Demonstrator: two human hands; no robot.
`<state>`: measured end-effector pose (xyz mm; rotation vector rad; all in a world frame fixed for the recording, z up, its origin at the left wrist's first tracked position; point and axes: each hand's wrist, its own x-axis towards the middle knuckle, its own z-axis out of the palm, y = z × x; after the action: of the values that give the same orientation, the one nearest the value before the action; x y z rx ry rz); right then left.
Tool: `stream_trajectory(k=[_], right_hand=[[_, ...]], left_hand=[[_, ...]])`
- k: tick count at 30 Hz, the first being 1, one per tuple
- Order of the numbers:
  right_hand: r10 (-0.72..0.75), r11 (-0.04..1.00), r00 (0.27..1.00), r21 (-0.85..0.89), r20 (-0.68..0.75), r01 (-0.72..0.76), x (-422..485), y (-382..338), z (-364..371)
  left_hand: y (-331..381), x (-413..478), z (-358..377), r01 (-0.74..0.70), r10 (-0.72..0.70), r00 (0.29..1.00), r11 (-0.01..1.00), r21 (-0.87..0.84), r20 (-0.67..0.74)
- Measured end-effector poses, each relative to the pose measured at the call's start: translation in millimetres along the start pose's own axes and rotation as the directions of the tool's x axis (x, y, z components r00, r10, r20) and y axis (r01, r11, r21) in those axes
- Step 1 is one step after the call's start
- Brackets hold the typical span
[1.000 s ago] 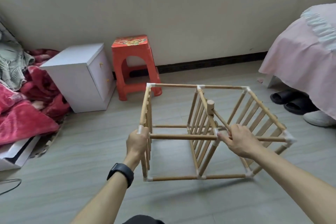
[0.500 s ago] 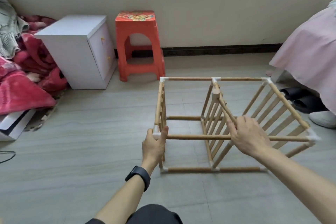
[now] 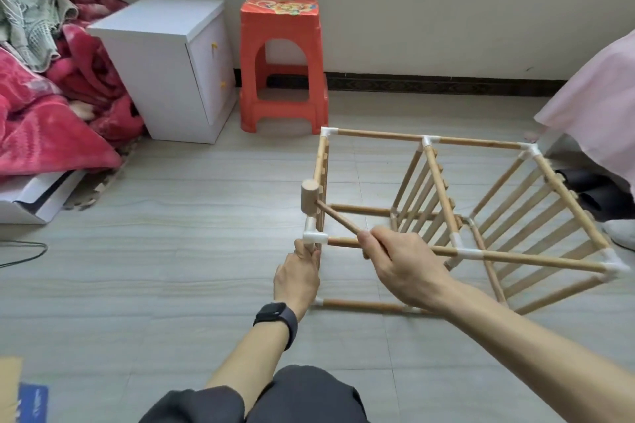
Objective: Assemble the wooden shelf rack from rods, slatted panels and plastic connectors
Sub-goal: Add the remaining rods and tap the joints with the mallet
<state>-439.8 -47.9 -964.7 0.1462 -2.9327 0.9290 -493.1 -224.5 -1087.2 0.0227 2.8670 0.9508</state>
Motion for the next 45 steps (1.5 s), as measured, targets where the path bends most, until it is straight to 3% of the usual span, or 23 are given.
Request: stream_trajectory(k=[2,6,10,13,16,19,21,24,30,39,42,45], right_hand=[[-0.048,0.998,0.999,-0.032,-0.011,0.048,-0.4,-2.6,2.4],[0.021,0.965,0.991,-0.262,0.135,0.016,-5.5,0.5,6.7],[-0.039,0.994,0.999,-0.105,-0.008,0.038,-5.3,-2.4,2.9],[0.012,0.989,0.999,-0.144,-0.043,-0.018,-3.6,3.1,5.7],[0.055,0.964,0.998,-0.261,-0.004,-0.054,4.2,19.9,13.0],[0.098,0.911,0.991,-0.408,0.092,-0.052,21.1,38.6,17.2],[0.175,0.922,0.971,-0.374,0.161,-0.104,28.8,49.3,18.4],[0.203,0.953,0.954,-0.27,0.219,-0.141,32.0,61.7,22.4],[0.136,0.977,0.965,-0.191,0.224,-0.093,35.2,61.2,27.1],[0.176,0.98,0.948,-0.135,0.265,-0.145,40.4,54.7,27.6],[0.205,0.976,0.934,-0.128,0.292,-0.175,42.9,55.2,24.7],[0.178,0.978,0.955,-0.153,0.237,-0.145,39.7,54.1,22.3]], left_hand=[[-0.8,0.4,1.5,0.001,-0.001,1.0,1.0,0.018,0.007],[0.9,0.0,4.4,-0.013,0.014,1.0,0.997,0.072,-0.002],[-0.7,0.6,4.6,-0.011,0.011,1.0,1.0,0.021,0.015],[-0.9,0.9,4.4,-0.016,0.016,1.0,1.0,-0.013,-0.002],[-6.4,4.3,-0.2,-0.07,0.07,0.997,0.998,-0.006,-0.009],[-8.8,5.9,-18.7,-0.237,0.231,0.971,0.967,-0.095,-0.068],[-7.5,10.9,-32.0,-0.358,0.355,0.932,0.933,-0.042,-0.073],[-2.8,23.6,-41.6,-0.361,0.358,0.932,0.929,0.082,0.047],[5.2,20.6,-20.2,-0.438,0.439,0.899,0.899,-0.018,0.012],[6.8,22.8,-22.9,-0.431,0.43,0.902,0.901,0.048,0.031],[10.9,20.1,-27.7,-0.406,0.4,0.914,0.906,0.122,0.069],[15.1,20.8,-30.2,-0.394,0.398,0.916,0.867,0.306,0.051]])
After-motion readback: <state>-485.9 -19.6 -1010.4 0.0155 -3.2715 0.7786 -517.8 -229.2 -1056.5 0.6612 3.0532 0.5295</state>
